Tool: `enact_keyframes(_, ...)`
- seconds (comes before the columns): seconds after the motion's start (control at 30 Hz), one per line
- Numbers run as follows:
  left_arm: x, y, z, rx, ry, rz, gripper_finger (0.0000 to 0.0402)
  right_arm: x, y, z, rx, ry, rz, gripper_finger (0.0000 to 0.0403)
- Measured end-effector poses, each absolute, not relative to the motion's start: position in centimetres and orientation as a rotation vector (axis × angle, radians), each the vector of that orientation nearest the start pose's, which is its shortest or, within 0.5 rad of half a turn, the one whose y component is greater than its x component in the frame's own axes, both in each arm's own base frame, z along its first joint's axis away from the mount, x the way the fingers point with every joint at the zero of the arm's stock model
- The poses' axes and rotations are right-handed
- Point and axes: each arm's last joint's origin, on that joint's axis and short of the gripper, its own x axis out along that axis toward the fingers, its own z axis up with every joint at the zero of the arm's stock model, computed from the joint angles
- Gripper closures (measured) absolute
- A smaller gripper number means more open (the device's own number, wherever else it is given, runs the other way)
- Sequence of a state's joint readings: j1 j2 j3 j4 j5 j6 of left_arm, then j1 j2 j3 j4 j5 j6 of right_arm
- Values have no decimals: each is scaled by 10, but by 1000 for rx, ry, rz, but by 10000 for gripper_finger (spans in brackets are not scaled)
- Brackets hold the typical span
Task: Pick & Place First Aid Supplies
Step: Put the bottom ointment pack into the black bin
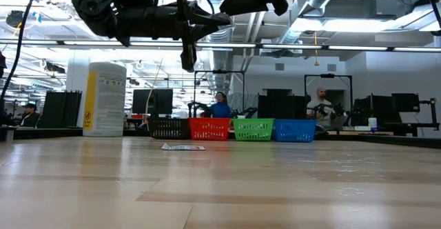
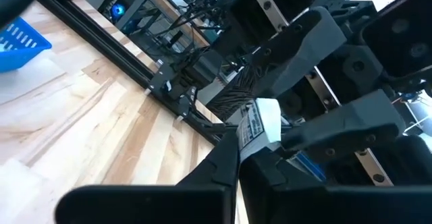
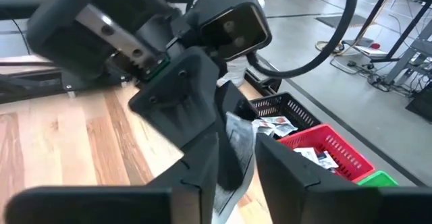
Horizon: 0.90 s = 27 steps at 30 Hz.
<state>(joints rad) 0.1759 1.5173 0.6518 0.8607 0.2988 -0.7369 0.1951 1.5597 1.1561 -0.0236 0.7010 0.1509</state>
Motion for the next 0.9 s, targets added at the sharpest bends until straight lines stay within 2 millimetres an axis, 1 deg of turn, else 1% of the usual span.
enact_keyframes(0.17, 299, 59, 217, -709, 55, -103, 389, 342, 50, 285, -66, 401, -524, 291)
enact_keyframes(0.33, 288, 78, 206, -661, 68, -31, 395, 339, 53, 280, -51, 443, -523, 282)
enact_keyframes(0.47, 277, 96, 197, -663, 75, 48, 391, 338, 53, 277, -48, 470, -518, 282)
enact_keyframes(0.67, 255, 127, 183, -686, 74, 186, 394, 338, 54, 276, -29, 498, -442, 282)
enact_keyframes(0.83, 238, 150, 178, -693, 56, 291, 393, 338, 54, 275, -28, 503, -436, 282)
enact_keyframes(0.9, 231, 158, 176, -659, 52, 335, 392, 338, 54, 275, -18, 501, -439, 282)
